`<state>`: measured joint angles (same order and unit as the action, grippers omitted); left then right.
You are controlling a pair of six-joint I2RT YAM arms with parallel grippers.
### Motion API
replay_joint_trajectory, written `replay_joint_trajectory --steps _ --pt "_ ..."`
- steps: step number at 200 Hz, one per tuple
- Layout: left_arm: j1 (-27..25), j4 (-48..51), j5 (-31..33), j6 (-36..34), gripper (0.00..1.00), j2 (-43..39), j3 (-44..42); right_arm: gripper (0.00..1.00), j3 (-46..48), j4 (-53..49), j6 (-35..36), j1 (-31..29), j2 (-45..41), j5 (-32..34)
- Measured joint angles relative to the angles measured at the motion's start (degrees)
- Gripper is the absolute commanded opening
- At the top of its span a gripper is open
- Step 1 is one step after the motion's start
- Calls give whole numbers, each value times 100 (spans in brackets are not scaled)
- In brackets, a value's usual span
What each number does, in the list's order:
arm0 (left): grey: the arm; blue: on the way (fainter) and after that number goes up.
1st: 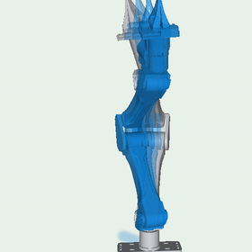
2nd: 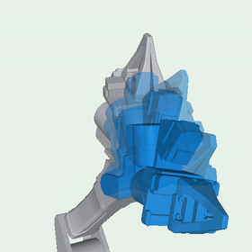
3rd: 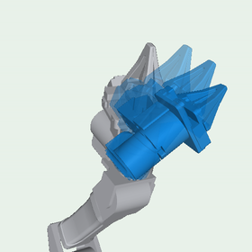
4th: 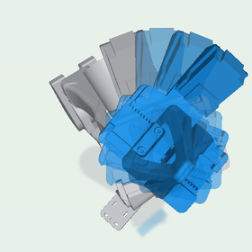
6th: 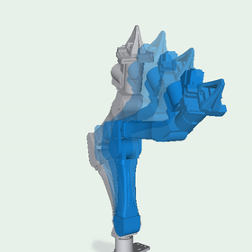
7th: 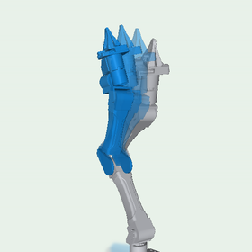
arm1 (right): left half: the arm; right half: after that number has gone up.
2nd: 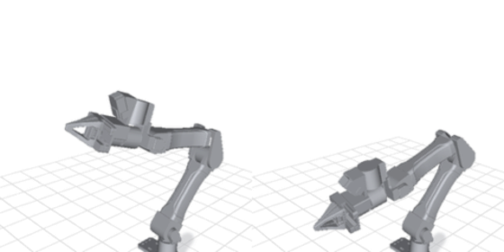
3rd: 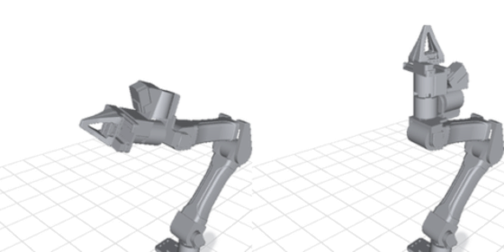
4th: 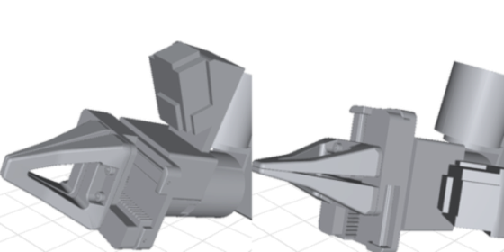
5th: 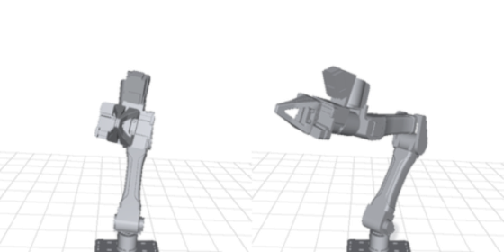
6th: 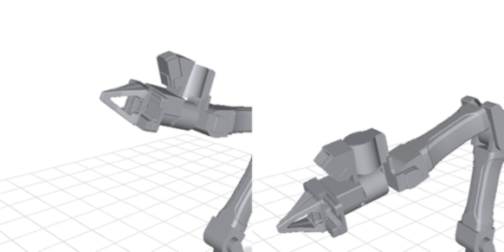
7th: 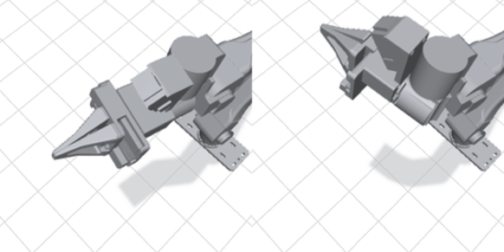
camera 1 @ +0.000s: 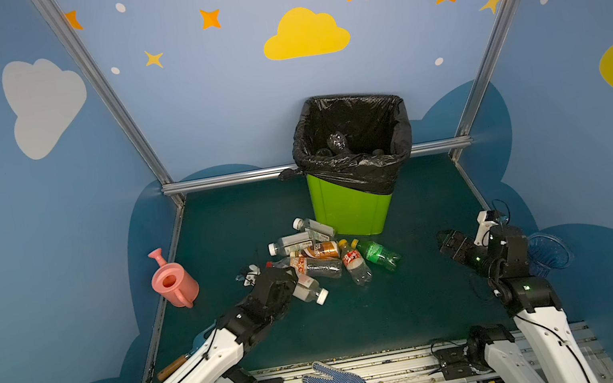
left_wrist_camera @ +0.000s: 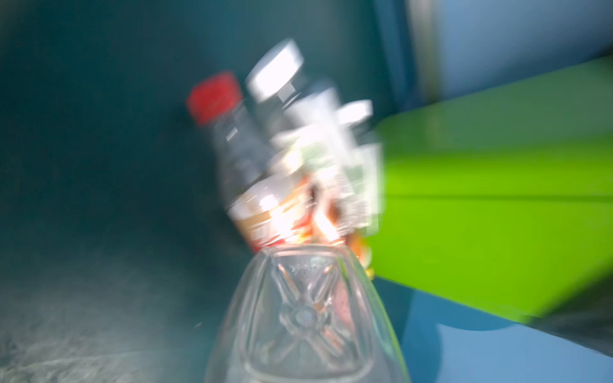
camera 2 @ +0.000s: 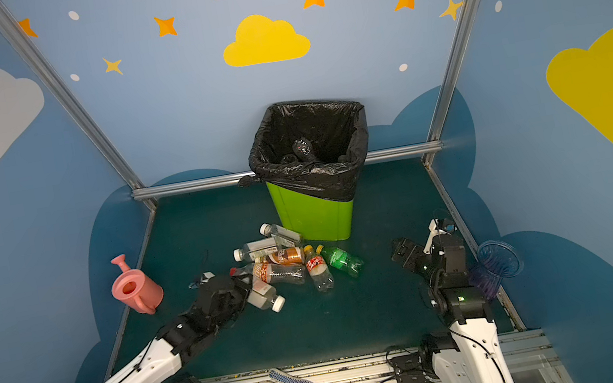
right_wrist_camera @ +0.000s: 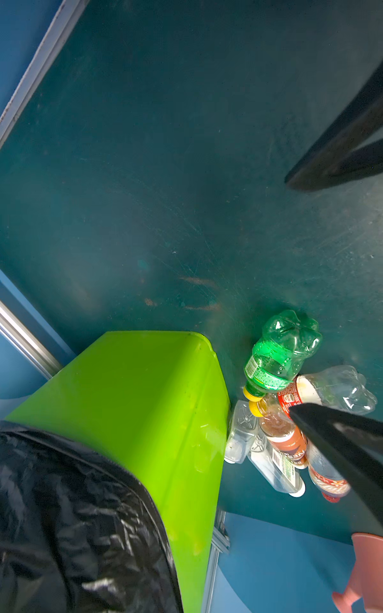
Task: Throw the plastic bottles in the bin
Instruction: 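Lift the clear bottle with the left gripper and release it into the bin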
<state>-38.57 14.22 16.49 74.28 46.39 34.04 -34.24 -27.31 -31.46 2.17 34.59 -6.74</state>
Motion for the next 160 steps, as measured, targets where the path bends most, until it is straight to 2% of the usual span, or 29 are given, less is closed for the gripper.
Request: replay_joint_trajectory --steps 22,47,76,100,115,133,143,160 --pt "354 385 627 -1226 46 -632 1379 98 -61 4 70 114 66 -20" --pt "599 111 1067 -2811 46 -662 3270 98 -151 9 129 284 87 -105" --pt "614 -660 1113 -4247 47 -420 4846 98 -199 7 149 468 0 -258" --pt "632 -1255 949 -4774 49 201 5567 98 -201 -2 146 560 -175 -350" --pt "634 -1541 680 -4809 51 973 5930 98 -203 -13 144 573 -299 -417" --pt "643 -1488 79 -4656 58 2544 6835 98 -203 -37 125 599 -450 -514" --pt "643 -1255 -374 -4581 70 3598 7639 98 -205 -55 111 599 -503 -555" --pt "614 -413 -1045 -4496 87 5681 9600 98 -212 -105 79 603 -557 -636"
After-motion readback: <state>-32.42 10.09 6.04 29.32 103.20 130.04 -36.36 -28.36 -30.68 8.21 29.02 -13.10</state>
